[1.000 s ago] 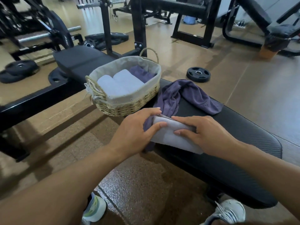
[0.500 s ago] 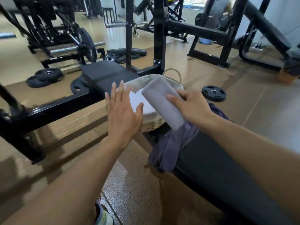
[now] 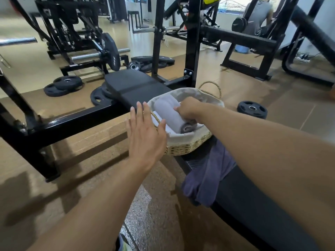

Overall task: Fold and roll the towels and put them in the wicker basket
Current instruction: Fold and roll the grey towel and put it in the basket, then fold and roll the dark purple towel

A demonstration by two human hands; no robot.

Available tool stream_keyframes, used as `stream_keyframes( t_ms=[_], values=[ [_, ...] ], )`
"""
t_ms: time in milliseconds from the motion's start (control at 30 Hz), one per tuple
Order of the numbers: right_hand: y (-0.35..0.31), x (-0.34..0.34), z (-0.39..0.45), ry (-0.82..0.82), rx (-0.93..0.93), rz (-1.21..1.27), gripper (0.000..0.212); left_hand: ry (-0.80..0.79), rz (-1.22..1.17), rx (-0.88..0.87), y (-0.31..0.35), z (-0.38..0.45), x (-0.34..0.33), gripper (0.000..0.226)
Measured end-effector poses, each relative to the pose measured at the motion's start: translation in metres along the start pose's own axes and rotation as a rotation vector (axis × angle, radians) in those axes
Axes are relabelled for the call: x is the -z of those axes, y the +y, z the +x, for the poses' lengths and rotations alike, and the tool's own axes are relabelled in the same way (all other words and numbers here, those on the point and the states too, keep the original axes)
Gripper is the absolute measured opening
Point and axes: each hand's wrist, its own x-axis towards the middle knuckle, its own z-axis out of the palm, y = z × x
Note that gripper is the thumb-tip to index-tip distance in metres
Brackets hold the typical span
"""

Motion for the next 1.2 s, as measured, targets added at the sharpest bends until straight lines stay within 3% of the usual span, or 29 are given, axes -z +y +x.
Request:
stream_keyframes(
  t_ms=[100,200,367,600,800,933,1067,1200],
  values=[
    [0.002,0.006,0.001,0.112,0.121,-0.189,0.038,-0.006,-0.003,-0.005,0.000,0.001,0.002,0.070],
    [0.004,0.011,0.005,0.244,0.256,-0.072,0.049,0.001,-0.017,-0.009,0.002,0.000,0.000,0.069],
    [-0.005,0.011,0.001,0.166,0.430,-0.190,0.056,0.010,-0.025,-0.014,0.003,0.001,-0.002,0.067],
    [0.000,-0.023,0.006,-0.017,0.321,-0.067,0.065,-0.005,-0.056,-0.008,0.004,-0.003,-0.005,0.071],
    [-0.009,-0.045,0.006,-0.080,0.281,-0.165,0.072,-0.013,-0.044,-0.002,0.003,0.000,-0.005,0.079],
    [-0.005,-0.032,-0.001,-0.075,0.283,-0.104,0.073,-0.007,-0.042,-0.013,0.005,-0.001,-0.004,0.079],
    [0.011,-0.020,-0.011,0.112,0.356,0.093,0.049,0.026,-0.072,-0.018,0.010,-0.003,-0.002,0.080],
    [0.062,-0.016,-0.032,0.541,0.305,0.304,0.032,0.143,-0.127,-0.135,0.022,-0.010,-0.002,0.078]
  ],
)
